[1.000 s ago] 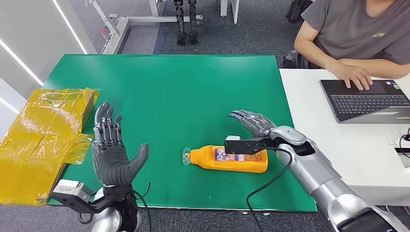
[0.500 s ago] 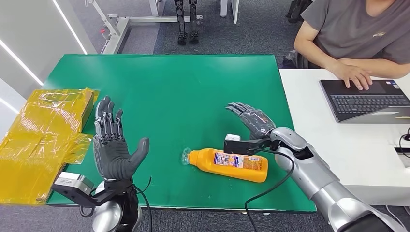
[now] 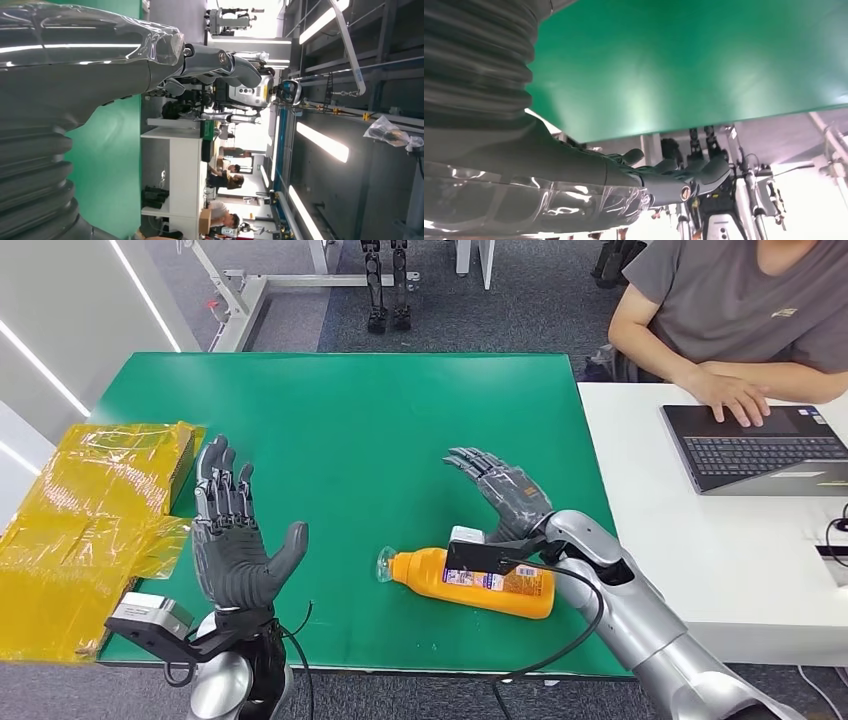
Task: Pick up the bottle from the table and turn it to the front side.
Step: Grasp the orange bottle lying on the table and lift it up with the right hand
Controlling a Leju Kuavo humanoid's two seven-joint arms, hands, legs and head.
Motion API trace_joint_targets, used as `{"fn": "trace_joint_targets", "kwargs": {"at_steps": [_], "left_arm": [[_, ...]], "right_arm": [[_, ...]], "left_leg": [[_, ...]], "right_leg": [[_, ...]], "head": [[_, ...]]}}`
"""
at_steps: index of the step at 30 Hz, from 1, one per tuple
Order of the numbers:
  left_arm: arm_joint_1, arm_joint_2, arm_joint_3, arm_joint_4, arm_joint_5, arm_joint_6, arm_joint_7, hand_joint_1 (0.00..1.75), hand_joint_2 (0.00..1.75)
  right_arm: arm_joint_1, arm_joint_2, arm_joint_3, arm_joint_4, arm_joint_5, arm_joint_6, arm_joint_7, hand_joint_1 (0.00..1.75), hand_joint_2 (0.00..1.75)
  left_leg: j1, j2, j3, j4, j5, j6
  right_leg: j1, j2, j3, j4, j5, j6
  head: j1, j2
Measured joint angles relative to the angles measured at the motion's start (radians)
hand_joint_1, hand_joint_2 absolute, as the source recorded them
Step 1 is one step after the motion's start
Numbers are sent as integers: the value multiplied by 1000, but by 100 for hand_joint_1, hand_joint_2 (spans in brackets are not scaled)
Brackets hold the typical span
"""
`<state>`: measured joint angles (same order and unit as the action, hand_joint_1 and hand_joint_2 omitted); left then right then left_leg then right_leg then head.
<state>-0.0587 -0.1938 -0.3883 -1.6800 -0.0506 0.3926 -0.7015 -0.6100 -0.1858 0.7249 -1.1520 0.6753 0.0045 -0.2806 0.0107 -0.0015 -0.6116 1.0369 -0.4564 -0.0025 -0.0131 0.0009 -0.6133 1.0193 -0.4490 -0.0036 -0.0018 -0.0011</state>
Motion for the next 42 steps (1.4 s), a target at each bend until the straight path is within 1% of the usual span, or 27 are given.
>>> {"fn": "trace_joint_targets", "kwargs": {"at_steps": [6,10,16,24,31,36,42], "left_arm": [[0,1,0,4,1,-8,0,0,175],[-2,4,0,10,2,-9,0,0,175],[-14,12,0,22,14,4,0,0,175],[-64,16,0,53,41,6,0,0,175],[-86,18,0,80,57,12,0,0,175],[-83,20,0,83,59,42,0,0,175],[-63,25,0,81,59,55,0,0,175]], "right_arm": [[4,-12,6,-1,-76,167,-43,0,175],[2,-26,12,7,-92,198,-48,0,175],[-31,-45,33,34,-129,294,-54,0,175],[-144,-75,146,147,-144,390,-23,0,175],[-211,-100,249,227,-198,476,-28,0,175],[-252,-101,306,275,-211,526,-47,0,175],[-288,-83,363,333,-219,546,-55,0,175]], "left_leg": [[0,0,0,0,0,0],[0,0,0,0,0,0],[0,0,0,0,0,0],[0,0,0,0,0,0],[0,0,0,0,0,0],[0,0,0,0,0,0],[0,-1,0,0,0,0]], "right_leg": [[0,0,0,0,0,0],[0,0,0,0,0,0],[0,0,0,0,0,0],[0,0,0,0,0,0],[0,0,0,0,0,0],[0,0,1,0,0,0],[0,-1,1,0,0,0]], "head": [[0,0],[0,0],[0,0],[0,0],[0,0],[0,0],[0,0]]}}
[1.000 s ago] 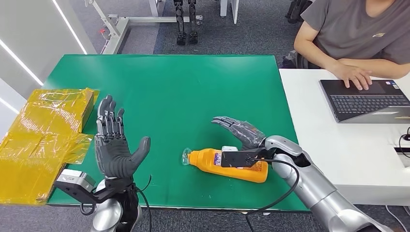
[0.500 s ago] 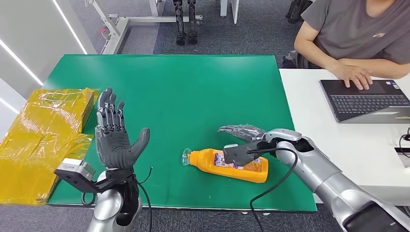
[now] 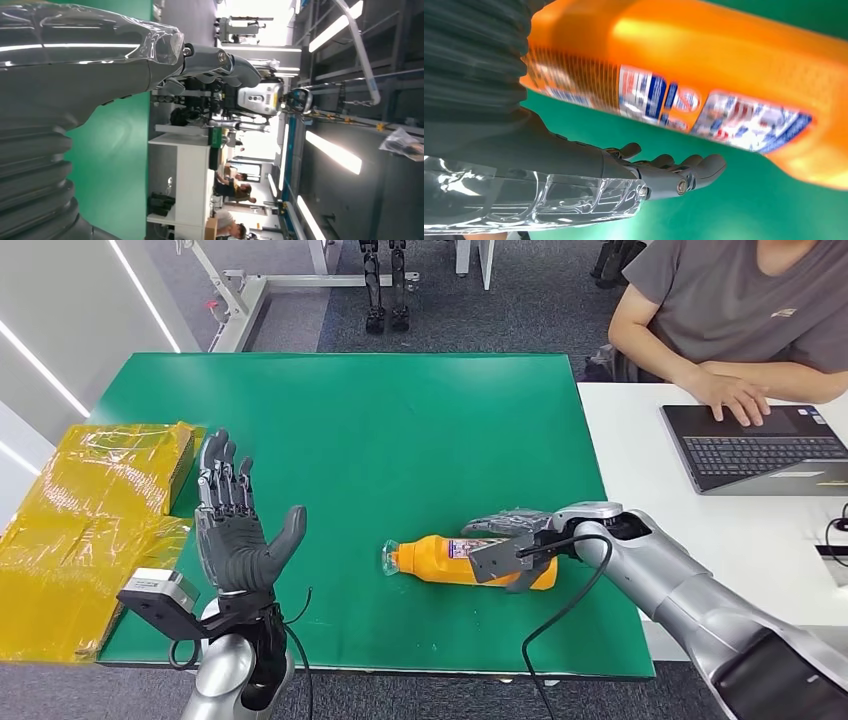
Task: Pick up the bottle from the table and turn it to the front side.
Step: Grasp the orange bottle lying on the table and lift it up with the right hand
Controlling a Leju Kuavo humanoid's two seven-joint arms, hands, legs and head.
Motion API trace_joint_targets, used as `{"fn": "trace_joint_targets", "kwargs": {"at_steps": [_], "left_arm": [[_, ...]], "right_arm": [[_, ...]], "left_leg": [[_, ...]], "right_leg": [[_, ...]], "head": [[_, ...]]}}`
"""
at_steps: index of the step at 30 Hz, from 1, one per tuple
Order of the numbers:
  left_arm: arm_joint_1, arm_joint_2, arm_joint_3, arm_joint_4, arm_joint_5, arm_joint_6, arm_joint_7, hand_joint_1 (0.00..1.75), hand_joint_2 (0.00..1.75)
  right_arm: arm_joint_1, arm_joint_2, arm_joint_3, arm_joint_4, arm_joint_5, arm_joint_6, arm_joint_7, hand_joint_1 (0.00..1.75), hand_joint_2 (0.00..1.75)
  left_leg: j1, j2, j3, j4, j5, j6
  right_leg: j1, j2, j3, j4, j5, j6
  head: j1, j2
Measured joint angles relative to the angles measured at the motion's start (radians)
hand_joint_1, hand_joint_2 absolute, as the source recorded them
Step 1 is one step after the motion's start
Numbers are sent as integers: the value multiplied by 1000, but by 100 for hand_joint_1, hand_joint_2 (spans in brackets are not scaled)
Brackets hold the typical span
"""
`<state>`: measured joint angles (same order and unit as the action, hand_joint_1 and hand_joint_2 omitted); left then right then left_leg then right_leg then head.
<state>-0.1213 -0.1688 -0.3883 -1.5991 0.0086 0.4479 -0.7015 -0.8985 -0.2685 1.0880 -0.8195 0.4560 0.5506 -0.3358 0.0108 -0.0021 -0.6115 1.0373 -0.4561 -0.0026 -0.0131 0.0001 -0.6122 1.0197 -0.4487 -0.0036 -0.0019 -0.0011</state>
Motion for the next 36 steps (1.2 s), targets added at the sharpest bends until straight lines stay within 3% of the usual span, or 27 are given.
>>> {"fn": "trace_joint_targets", "kwargs": {"at_steps": [12,21,36], "left_arm": [[35,3,0,-23,-10,40,0,0,175],[69,6,0,-63,-29,73,0,0,175],[86,5,2,-77,-37,44,0,0,175]], "right_arm": [[-68,28,87,54,10,-14,21,0,175],[-126,82,163,125,42,-49,52,0,175],[-83,97,210,209,30,-143,65,0,175]], "left_leg": [[0,0,0,0,0,0],[0,0,0,0,0,0],[0,0,0,0,0,0]], "right_leg": [[0,0,0,0,0,0],[0,0,0,0,0,0],[0,0,0,0,0,0]], "head": [[0,0],[0,0],[0,0]]}}
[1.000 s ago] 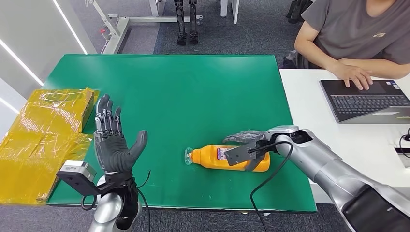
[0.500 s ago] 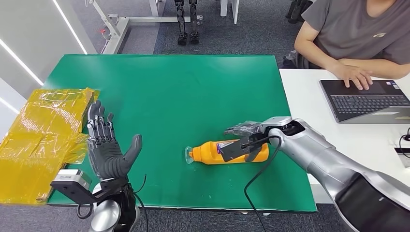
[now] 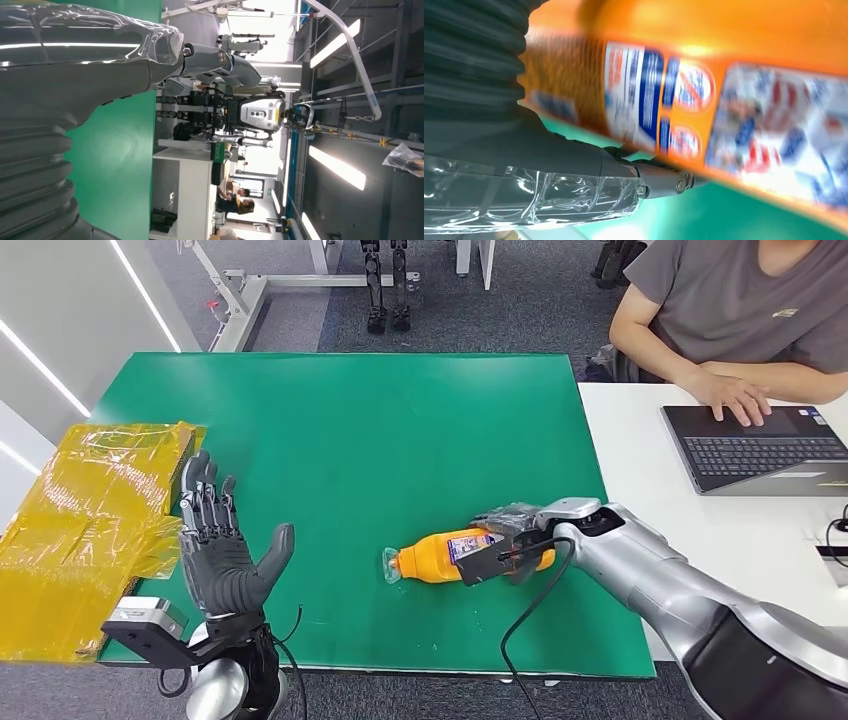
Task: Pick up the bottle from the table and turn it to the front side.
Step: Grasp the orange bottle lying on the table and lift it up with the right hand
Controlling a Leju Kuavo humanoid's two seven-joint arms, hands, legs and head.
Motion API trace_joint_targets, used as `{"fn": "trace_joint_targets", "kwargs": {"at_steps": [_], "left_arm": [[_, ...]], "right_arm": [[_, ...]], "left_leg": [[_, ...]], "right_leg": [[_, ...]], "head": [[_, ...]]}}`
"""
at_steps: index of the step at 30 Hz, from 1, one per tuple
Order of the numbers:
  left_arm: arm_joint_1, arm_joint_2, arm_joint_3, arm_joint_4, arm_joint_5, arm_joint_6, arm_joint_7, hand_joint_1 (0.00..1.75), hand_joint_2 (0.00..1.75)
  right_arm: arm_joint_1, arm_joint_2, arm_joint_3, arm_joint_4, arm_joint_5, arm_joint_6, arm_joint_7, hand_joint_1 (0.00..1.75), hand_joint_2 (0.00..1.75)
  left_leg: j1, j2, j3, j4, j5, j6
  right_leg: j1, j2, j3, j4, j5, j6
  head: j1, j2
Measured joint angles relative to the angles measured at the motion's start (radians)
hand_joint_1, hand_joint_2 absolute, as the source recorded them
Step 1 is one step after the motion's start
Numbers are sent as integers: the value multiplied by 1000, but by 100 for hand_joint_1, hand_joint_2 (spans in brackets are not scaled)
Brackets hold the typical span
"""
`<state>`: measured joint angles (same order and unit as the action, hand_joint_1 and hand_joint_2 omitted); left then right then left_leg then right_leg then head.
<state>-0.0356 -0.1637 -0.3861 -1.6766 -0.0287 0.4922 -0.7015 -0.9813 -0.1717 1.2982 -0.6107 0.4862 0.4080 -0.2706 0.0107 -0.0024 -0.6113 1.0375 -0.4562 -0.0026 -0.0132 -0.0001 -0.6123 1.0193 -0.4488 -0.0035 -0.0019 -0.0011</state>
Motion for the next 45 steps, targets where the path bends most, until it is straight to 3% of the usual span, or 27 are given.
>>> {"fn": "trace_joint_targets", "kwargs": {"at_steps": [3,8,10,11,12,14,15,16,31,39,45], "left_arm": [[3,0,0,0,-3,-5,0,0,175],[31,1,2,-15,-6,-5,0,0,175],[36,2,3,-20,-5,-5,0,0,175],[36,3,3,-21,-5,-5,0,0,175],[36,3,3,-22,-4,-5,0,0,175],[36,3,3,-23,-2,-5,0,0,175],[36,3,3,-23,-1,-5,0,0,175],[36,3,3,-23,-1,-5,0,0,175],[53,3,3,-26,-16,-18,0,0,175],[68,-2,9,-43,-32,-12,0,0,175],[61,-12,9,-43,-29,-19,0,0,175]], "right_arm": [[24,-11,0,5,-6,-41,-2,0,175],[95,-29,-43,-5,-12,-231,15,0,175],[119,-35,-69,-16,0,-266,24,0,175],[130,-37,-81,-22,7,-276,28,10,175],[139,-39,-94,-29,15,-283,31,45,175],[156,-42,-116,-42,29,-294,32,131,175],[163,-43,-125,-49,36,-300,33,164,175],[170,-45,-133,-55,42,-305,33,174,175],[292,-59,-288,-172,68,-453,34,175,175],[435,-20,-484,-345,72,-738,-16,175,175],[534,38,-632,-492,19,-943,-197,175,175]], "left_leg": [[0,0,1,0,0,0],[0,1,4,0,-1,0],[0,1,6,-1,-1,0],[0,1,7,-1,-1,0],[0,1,8,-1,-1,0],[0,1,11,-1,-1,0],[0,1,11,-1,-1,0],[0,1,12,-1,-1,0],[0,1,13,-1,-1,1],[0,0,8,-1,-1,1],[0,0,7,-1,-1,1]], "right_leg": [[0,1,0,0,0,0],[0,1,3,-1,0,0],[0,1,5,-1,-1,0],[0,1,6,-1,-1,0],[0,1,8,-1,-1,0],[0,1,10,-1,-1,1],[0,1,11,-1,-1,1],[0,1,12,-1,-1,1],[0,1,14,-2,-1,1],[0,0,9,-1,-1,1],[0,0,8,-1,-1,1]], "head": [[0,0],[0,0],[0,0],[0,0],[0,0],[0,0],[0,0],[0,0],[0,0],[0,0],[0,0]]}}
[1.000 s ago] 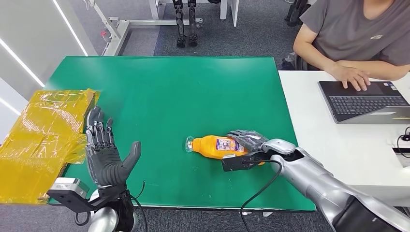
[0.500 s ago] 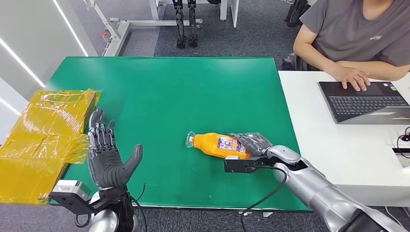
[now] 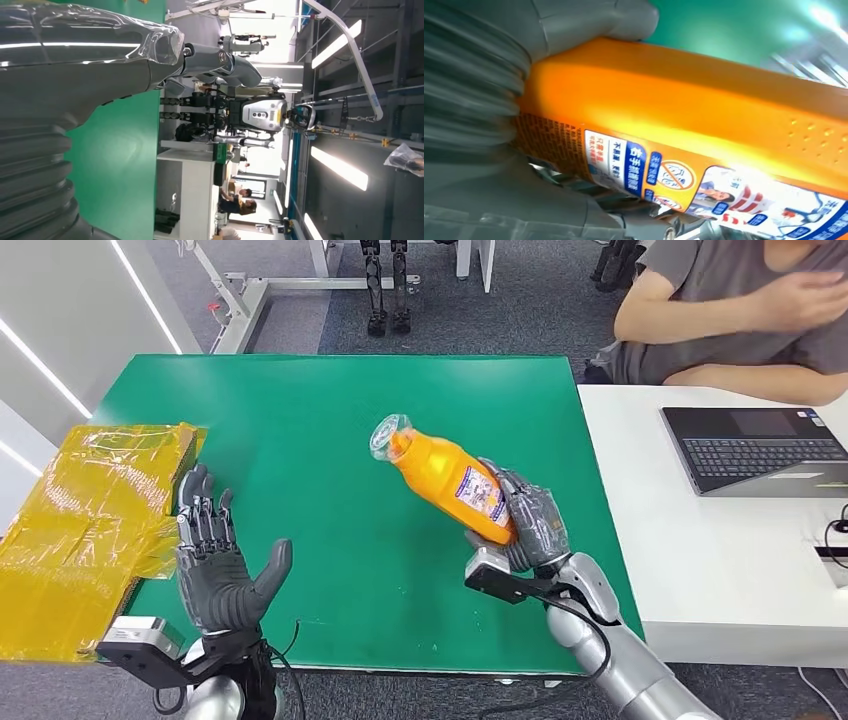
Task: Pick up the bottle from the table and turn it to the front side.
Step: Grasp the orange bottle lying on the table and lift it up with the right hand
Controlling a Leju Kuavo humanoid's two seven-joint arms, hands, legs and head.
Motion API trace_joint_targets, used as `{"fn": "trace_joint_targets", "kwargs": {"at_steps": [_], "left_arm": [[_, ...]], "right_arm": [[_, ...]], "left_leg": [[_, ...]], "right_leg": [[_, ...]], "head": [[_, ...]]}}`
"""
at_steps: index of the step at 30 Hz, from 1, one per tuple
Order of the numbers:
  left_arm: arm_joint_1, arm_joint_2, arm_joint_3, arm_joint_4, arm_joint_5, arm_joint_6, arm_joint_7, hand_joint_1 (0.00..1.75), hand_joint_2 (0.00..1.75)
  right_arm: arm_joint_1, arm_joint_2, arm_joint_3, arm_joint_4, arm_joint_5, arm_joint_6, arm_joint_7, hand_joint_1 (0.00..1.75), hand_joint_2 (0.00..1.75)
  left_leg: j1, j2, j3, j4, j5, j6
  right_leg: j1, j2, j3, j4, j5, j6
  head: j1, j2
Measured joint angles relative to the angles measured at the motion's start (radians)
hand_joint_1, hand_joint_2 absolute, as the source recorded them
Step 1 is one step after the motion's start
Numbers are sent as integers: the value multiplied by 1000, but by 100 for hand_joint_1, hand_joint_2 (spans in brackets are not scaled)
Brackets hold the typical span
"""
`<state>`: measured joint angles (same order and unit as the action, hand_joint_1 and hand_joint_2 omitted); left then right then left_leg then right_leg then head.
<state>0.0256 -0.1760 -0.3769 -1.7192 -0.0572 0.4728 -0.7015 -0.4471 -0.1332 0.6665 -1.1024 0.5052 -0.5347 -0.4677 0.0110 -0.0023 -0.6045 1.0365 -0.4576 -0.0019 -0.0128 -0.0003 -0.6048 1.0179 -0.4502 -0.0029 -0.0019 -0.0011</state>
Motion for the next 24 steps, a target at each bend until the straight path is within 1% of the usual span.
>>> {"fn": "trace_joint_targets", "kwargs": {"at_steps": [3,6,11,14,17,19,24], "left_arm": [[-11,-4,0,0,4,-10,0,0,175],[-19,-4,0,3,9,-28,0,0,175],[-32,-15,0,5,56,-115,0,0,175],[-34,-21,0,5,83,-178,0,0,175],[-35,-28,0,5,109,-279,0,0,175],[-35,-31,0,5,119,-325,0,0,175],[-48,-37,0,10,145,-369,0,0,175]], "right_arm": [[50,24,-41,-60,-23,-46,-55,175,175],[91,45,-62,-105,-36,-72,-89,175,175],[116,72,-72,-137,-53,-97,-132,175,175],[116,84,-73,-142,-51,-88,-122,175,175],[113,92,-72,-137,-42,-46,-75,175,175],[109,97,-72,-127,-43,-21,-55,175,175],[85,115,-72,-93,-44,17,-49,175,175]], "left_leg": [[0,0,0,0,0,0],[0,0,0,0,0,0],[0,0,0,0,0,0],[0,1,0,0,0,0],[0,1,0,0,0,0],[0,1,0,0,0,0],[0,1,0,0,0,0]], "right_leg": [[0,0,0,0,0,0],[0,0,0,0,0,0],[0,0,0,0,0,0],[0,1,0,0,0,0],[0,0,0,0,0,0],[0,0,0,0,0,0],[0,1,-1,0,0,0]], "head": [[0,0],[0,0],[0,0],[0,0],[0,0],[0,0],[0,0]]}}
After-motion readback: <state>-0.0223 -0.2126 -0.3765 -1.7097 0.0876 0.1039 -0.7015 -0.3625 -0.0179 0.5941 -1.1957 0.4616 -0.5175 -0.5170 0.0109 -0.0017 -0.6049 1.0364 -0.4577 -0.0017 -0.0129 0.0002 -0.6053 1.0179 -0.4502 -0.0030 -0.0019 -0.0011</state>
